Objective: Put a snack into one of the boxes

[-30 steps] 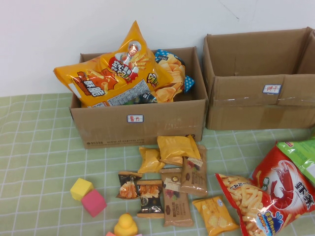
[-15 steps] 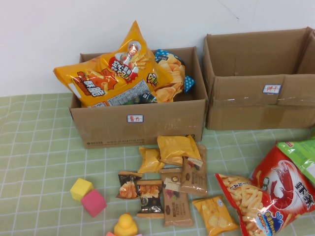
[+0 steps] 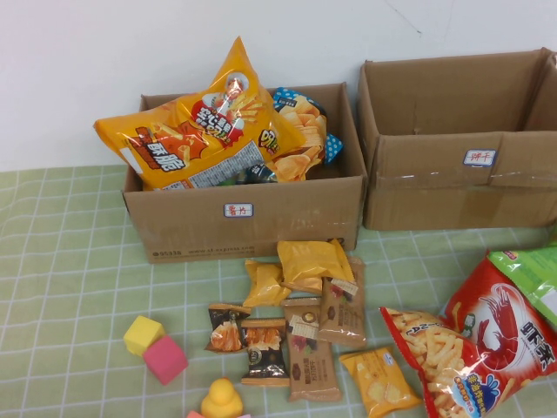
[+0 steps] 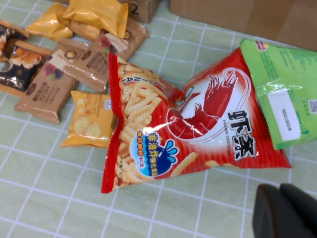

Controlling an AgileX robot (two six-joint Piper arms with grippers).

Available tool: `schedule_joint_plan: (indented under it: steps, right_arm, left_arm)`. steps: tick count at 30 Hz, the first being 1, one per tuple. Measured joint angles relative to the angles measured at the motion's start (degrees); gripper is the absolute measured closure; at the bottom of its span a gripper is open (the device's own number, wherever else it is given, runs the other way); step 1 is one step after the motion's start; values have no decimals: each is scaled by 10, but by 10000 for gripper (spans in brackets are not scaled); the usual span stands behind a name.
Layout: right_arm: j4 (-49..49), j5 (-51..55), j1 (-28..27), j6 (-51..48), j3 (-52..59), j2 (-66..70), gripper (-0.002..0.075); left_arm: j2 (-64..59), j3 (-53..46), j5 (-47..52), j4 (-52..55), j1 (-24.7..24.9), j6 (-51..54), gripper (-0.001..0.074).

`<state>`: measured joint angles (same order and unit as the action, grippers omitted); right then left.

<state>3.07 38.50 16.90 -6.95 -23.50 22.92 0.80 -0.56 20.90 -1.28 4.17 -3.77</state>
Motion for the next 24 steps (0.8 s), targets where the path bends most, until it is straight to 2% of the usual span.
schedule_joint_plan:
  steps: [9,18,24]
  right_arm:
    - [4,0,-56,0,1,-59,728]
    - [14,-2,-168,0,4,-146,728]
    - [13,-10,-185,0,12,-148,728]
  left_arm:
    - [0,0,0,0,0,0,737]
    - [0,0,0,0,0,0,737]
    - [0,0,0,0,0,0,737]
